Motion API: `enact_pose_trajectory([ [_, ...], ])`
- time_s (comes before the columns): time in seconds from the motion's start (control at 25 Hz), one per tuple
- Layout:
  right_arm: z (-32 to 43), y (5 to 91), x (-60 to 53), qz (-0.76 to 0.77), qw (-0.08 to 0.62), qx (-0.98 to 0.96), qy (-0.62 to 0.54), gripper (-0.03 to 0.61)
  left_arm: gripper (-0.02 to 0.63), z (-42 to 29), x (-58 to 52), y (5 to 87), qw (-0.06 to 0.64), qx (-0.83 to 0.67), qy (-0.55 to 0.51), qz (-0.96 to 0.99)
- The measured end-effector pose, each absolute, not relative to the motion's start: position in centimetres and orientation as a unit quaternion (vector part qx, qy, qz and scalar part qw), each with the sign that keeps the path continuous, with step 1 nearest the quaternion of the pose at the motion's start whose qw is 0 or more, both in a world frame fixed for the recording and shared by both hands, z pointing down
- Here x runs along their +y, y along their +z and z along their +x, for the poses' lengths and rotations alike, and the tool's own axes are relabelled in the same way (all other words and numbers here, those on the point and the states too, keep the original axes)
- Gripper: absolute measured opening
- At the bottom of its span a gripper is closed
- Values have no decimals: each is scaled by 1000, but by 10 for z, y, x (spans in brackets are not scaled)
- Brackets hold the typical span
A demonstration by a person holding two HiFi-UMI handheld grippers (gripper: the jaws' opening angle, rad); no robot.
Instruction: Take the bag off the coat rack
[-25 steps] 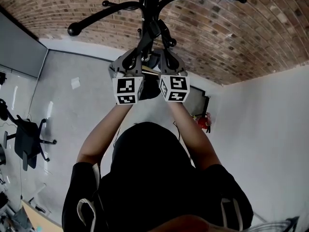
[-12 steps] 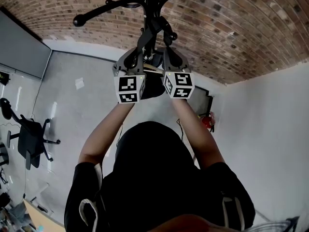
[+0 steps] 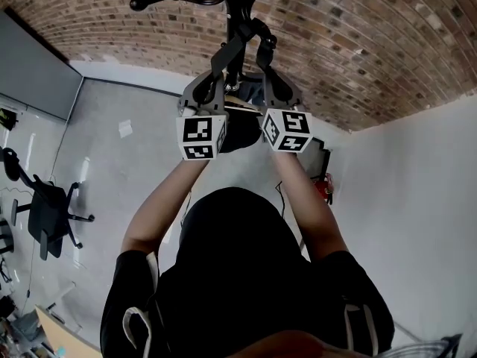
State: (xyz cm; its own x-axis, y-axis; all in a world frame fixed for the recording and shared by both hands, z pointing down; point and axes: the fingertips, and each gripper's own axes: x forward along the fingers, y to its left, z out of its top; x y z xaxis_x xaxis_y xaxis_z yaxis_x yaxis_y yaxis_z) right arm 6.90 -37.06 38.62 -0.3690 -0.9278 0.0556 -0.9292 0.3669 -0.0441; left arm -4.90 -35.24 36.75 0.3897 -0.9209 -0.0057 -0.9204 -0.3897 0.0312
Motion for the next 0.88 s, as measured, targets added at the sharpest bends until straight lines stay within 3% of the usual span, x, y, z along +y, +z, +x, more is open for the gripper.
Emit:
enact_pose_trajectory([
  [0.88,100,321,-351,589,-50,-806,8,21,20,-40,-333,319,-2,-532,-41,846],
])
